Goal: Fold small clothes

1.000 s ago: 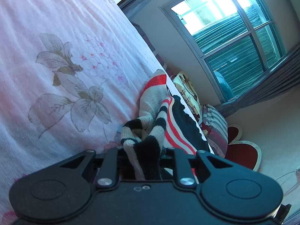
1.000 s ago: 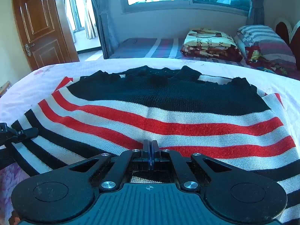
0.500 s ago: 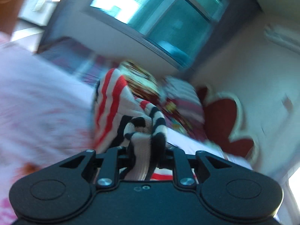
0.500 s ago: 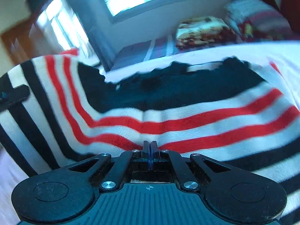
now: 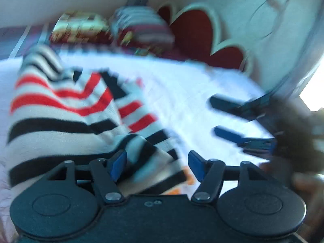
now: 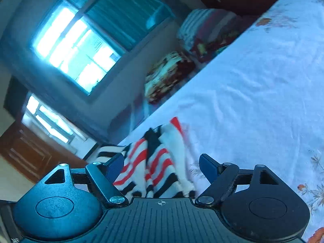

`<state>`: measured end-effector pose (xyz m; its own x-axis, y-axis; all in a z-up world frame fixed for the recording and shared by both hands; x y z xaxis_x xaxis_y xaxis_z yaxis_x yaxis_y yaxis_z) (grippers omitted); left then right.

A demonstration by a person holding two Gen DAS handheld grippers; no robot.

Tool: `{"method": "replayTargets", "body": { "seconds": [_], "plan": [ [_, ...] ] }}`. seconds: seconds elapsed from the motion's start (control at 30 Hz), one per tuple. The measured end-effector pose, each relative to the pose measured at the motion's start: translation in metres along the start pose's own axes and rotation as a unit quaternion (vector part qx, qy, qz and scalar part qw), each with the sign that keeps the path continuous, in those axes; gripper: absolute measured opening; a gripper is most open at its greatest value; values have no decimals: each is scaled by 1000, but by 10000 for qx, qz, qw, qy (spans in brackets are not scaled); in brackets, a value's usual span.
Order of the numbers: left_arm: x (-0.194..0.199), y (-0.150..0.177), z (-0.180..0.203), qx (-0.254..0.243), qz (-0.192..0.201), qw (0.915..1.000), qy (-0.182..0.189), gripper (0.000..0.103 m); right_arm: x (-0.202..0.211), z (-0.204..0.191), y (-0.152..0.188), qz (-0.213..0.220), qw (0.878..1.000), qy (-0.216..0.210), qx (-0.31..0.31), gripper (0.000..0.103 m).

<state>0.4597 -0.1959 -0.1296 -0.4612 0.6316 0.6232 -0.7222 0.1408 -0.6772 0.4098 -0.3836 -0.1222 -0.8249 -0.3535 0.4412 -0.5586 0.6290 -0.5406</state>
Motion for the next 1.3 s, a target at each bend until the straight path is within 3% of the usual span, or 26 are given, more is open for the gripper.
{"method": "replayTargets", "body": {
  "seconds": [0.07,0.17,0.27,0.37,0.5,0.6,0.67,0.8,0.83,0.87,0.93,1.07,1.17,1.23,1.3],
  "plan": [
    [31,-7,-15,100,451,9989,-127,65,-3,-12,5,-208,9994,-282,-25,81],
    [60,-20,-69,546,923,9919,-687,65,-22,-24,12,-543,9966,-602,-139,79],
    [65,-21,-108,1113,914,9858,-869,63,-51,-30,21,-872,9936,-696,-167,74],
    [60,-21,-126,1245,887,9834,-982,63,-81,-32,29,-1228,9901,-674,-78,67],
    [51,-20,-144,1457,978,9793,-1011,63,-117,-27,40,-1607,9854,-403,380,66],
    [50,-17,-161,1609,971,9764,-1062,63,-131,-28,45,-1753,9817,-435,610,65],
    [47,-13,-168,1635,861,9769,-1076,67,-138,-34,48,-1847,9782,-472,828,47],
    [43,-10,-173,1637,679,9781,-1088,67,-150,-39,53,-1962,9726,-412,1178,45],
    [43,-10,-173,1620,664,9786,-1077,67,-151,-40,53,-1965,9712,-351,1299,38],
    [44,-12,-173,1592,687,9788,-1091,67,-152,-42,55,-1954,9689,-252,1495,23],
    [52,-18,-173,1528,899,9770,-1188,63,-146,-52,57,-1817,9620,-204,2029,17],
    [44,-23,-172,1489,869,9776,-1208,62,-116,-88,54,-987,9350,-62,3407,16],
    [35,-32,-156,1220,879,9819,-1150,62,-84,-105,42,-279,9217,-27,3870,16],
    [22,-36,-144,982,722,9850,-1221,65,-71,-96,38,-81,9224,58,3862,16],
    [3,-33,-132,593,371,9865,-1481,65,-76,-67,42,-305,9335,311,3559,16]
  ]
}}
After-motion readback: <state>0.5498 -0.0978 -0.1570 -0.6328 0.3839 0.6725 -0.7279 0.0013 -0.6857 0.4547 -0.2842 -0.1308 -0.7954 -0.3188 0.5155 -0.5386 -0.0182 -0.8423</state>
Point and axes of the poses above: each gripper's, at about its wrist camera, not at the fingertips, and x roughly against the way its jaws point, z to its right, y to its underside, the point moved 9 cm from there along -x, roughly the way its jaws point
